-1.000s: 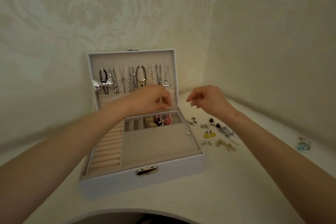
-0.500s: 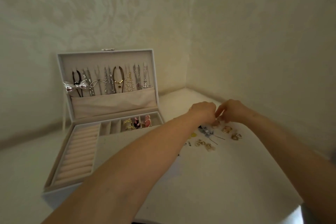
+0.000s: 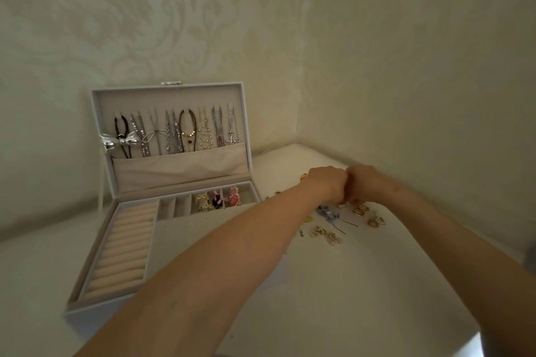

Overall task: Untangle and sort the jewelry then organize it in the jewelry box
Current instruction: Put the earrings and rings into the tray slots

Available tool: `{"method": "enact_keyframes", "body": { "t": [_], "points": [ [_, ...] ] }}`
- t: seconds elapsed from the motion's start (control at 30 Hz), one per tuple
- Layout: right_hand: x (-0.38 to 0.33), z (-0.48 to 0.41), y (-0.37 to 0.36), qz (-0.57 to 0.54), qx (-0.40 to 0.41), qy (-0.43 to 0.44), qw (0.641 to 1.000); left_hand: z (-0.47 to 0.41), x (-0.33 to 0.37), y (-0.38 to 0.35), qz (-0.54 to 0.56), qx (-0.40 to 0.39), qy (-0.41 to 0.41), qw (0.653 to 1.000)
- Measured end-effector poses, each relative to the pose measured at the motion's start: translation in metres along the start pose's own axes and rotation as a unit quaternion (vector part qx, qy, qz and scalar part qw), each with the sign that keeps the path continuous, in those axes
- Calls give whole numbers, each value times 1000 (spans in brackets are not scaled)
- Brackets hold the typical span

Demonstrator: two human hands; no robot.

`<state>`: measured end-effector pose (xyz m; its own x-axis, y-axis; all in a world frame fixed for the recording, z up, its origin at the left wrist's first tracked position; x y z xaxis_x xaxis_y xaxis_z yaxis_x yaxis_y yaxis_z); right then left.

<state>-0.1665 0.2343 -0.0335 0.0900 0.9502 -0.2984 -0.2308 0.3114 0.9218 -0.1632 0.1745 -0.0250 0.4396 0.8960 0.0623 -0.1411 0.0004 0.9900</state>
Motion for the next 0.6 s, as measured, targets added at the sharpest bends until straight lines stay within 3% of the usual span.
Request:
{"method": "enact_keyframes", "body": {
  "t": [0.2,0.37,0.47,0.6],
  "points": [
    [-5,9,9,46,42,22,998,4,5,0,-11,19,8,1000],
    [10,10,20,-138,69,32,987,12,5,13,-11,60,6,998],
    [0,21,36,-261,95,83,957,27,-11,47,51,97,-5,994],
    [-55,46,40,-360,64,177,914,73,-67,92,147,163,-9,976]
  ]
}}
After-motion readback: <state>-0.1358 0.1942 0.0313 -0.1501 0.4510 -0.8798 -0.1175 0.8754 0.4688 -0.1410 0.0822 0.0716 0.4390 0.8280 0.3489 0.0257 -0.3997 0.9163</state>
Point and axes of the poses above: each hand's wrist, its own z-axis away from the middle knuckle, its own y-axis out of the back of the hand, x = y × z, the point moved 9 cm from there along -z, towards the middle knuckle, and after that the axes turned 5 degrees about -x, right-handed, at the moved point
